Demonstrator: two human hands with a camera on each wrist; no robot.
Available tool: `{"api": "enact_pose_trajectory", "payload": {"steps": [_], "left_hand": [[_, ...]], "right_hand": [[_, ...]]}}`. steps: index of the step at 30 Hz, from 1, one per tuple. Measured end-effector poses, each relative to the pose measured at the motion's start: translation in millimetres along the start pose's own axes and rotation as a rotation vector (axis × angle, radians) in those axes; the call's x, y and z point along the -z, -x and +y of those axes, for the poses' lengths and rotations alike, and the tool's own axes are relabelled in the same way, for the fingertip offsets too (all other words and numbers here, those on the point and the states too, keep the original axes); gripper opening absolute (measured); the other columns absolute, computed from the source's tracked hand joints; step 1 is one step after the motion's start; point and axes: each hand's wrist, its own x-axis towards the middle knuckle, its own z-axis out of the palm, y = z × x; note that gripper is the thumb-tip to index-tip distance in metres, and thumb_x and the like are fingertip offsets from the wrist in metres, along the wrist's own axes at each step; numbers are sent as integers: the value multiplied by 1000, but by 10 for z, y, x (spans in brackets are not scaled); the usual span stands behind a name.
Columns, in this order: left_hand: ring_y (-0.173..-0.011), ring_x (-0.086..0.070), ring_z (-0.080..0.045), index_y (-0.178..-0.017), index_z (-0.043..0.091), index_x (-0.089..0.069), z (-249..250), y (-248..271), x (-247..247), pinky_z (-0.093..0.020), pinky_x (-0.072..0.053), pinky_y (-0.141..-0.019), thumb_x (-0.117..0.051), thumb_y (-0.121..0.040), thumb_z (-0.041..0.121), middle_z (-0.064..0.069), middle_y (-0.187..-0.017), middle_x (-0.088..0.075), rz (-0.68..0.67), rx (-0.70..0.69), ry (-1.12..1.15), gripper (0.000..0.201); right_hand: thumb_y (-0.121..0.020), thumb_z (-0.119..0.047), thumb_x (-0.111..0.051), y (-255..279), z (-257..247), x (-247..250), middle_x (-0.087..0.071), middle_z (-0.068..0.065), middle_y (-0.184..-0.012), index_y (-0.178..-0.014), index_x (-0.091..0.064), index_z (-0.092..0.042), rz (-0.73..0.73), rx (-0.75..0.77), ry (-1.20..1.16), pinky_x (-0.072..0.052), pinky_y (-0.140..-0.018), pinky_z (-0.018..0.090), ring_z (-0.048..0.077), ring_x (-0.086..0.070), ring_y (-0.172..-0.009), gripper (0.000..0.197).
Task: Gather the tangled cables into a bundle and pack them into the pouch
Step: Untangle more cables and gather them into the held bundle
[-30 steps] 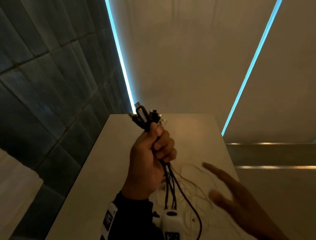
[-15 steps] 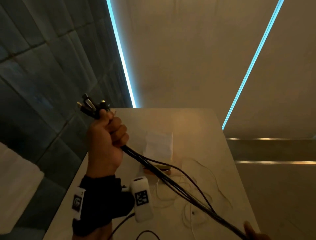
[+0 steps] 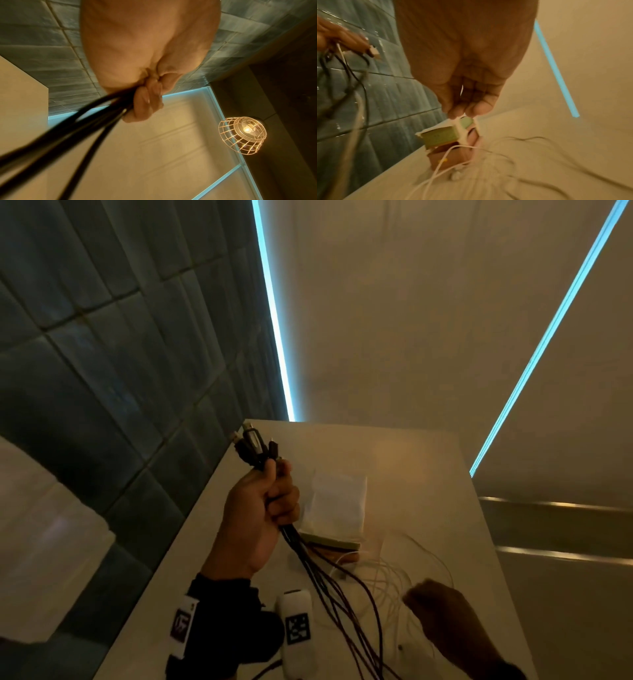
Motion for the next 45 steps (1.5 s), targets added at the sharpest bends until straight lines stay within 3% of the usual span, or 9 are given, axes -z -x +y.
{"api": "enact_pose_trajectory", "payload": {"steps": [3, 10, 15, 18, 25, 29, 34, 42, 45], "left_hand": [[-43, -29, -5, -86, 10, -55, -12, 11, -27, -20, -31, -41, -35, -101, 27, 6, -55, -33, 16, -17, -40, 30], [-47, -45, -13, -82, 15, -47, -94, -10, 59, -28, -43, -46, -35, -102, 29, -2, -65, -55, 99, -53, -195, 27], [-43, -22, -6, -78, 16, -43, -197, -93, 147, -21, -21, -40, -33, -104, 27, 6, -55, -30, 160, -77, -243, 30], [-45, -19, -9, -75, 16, -40, -302, -133, 145, -23, -20, -43, -35, -104, 22, 4, -58, -25, 178, -68, -257, 30], [-48, -29, -9, -95, 13, -51, -586, -167, -102, -24, -28, -45, -54, -97, 23, 4, -60, -32, 127, -27, -516, 11], [-59, -50, -16, -101, 12, -63, -671, -151, -245, -29, -44, -54, -52, -97, 34, -7, -71, -55, 131, -84, -606, 26], [-45, -29, -8, -83, 10, -60, -608, -155, -209, -23, -29, -45, -46, -98, 38, 10, -51, -33, 227, -163, -509, 35], [-61, -56, -16, -70, 14, -44, -514, -125, -243, -31, -46, -56, -38, -93, 56, 0, -64, -50, 143, -111, -287, 48], [-47, -38, -13, -71, 15, -41, -421, -101, -206, -25, -36, -49, -38, -91, 57, -1, -63, -43, 125, -121, -223, 47]], "right_hand": [[-95, -25, -47, -470, -767, -88, -58, -9, -98, -97, -66, -24, 34, 184, -5, -46, -75, 18, 10, -56, -94, 19], [-94, -19, -43, -730, -687, -487, -45, 9, -140, -125, -53, -11, -212, 93, 285, -37, -103, 41, 27, -40, -131, 34], [-87, -14, -43, -625, -771, -280, -55, -5, -96, -95, -46, -25, -95, 131, 92, -33, -74, 32, 21, -51, -97, 14], [-95, -22, -48, -549, -916, 33, -58, -6, -71, -88, -48, -23, 73, 69, -328, -50, -60, 31, 12, -58, -65, 7], [-95, -13, -55, -464, -1541, 983, -70, -6, -66, -86, -57, -16, 424, 242, -773, -49, -66, 13, 5, -65, -64, 10], [-96, -14, -53, -363, -1778, 1165, -65, 1, -66, -91, -56, -5, 317, 289, -995, -53, -58, 20, 7, -63, -55, 11], [-96, -18, -54, -266, -1688, 1054, -52, 7, -57, -84, -57, 0, 170, 311, -1197, -44, -50, 33, 22, -48, -48, 22], [-96, -22, -53, -257, -1679, 1019, -43, -11, -53, -72, -56, 0, 80, 467, -1220, -32, -49, 18, 5, -35, -47, 33], [-98, -19, -51, -265, -1525, 900, -45, -11, -55, -67, -55, -10, 11, 457, -1094, -33, -52, 14, 3, -38, -50, 32]]}}
